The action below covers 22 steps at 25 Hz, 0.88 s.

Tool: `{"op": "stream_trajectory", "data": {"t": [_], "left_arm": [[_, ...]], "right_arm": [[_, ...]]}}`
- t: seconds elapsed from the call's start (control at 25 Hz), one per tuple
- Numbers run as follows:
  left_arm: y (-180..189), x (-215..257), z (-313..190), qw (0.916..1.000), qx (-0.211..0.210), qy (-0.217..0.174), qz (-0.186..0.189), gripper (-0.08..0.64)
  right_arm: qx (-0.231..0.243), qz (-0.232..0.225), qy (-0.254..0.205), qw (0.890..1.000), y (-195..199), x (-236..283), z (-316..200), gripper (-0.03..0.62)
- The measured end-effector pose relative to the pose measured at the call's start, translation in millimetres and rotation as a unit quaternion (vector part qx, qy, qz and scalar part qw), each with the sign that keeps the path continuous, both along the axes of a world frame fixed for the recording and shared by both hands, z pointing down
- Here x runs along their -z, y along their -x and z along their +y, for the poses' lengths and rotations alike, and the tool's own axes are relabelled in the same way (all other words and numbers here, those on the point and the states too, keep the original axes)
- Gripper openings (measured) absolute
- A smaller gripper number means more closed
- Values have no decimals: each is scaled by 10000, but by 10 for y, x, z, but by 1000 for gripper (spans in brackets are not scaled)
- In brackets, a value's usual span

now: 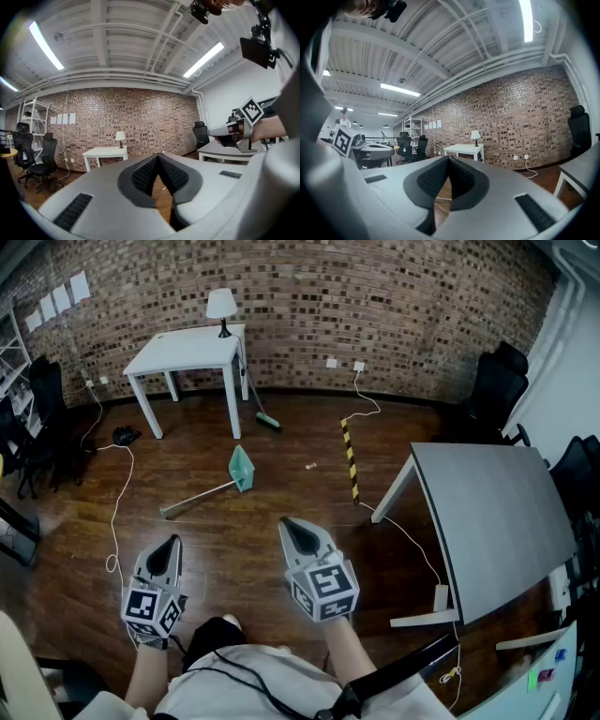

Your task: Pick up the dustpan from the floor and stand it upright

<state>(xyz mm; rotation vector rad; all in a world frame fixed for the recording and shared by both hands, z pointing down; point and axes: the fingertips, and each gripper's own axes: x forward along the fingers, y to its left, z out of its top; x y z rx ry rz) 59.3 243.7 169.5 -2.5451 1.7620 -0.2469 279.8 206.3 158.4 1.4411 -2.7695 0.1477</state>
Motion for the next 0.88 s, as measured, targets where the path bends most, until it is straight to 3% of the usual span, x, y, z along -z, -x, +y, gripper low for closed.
{"op": "stream_trajectory", "data": {"t": [0.36,0.52,0.68,0.88], "left_arm": [[493,-403,-1034,9997,193,101,86,12],[950,-448,-1930,9999,111,-38,91,12],[1398,-351,-2689,9991,-135,-132,371,12],[1659,-266,-3596,9991,-396,-38,140,12]], "right_arm": [[38,27,155,9999,410,-239,-991,-5],[-116,133,241,9996,775,-381,-1839,-5],[-214,109,102,9997,1292,-223,-2728,-5],[-335,44,-2,9994,1751,-69,-3678,-5]]}}
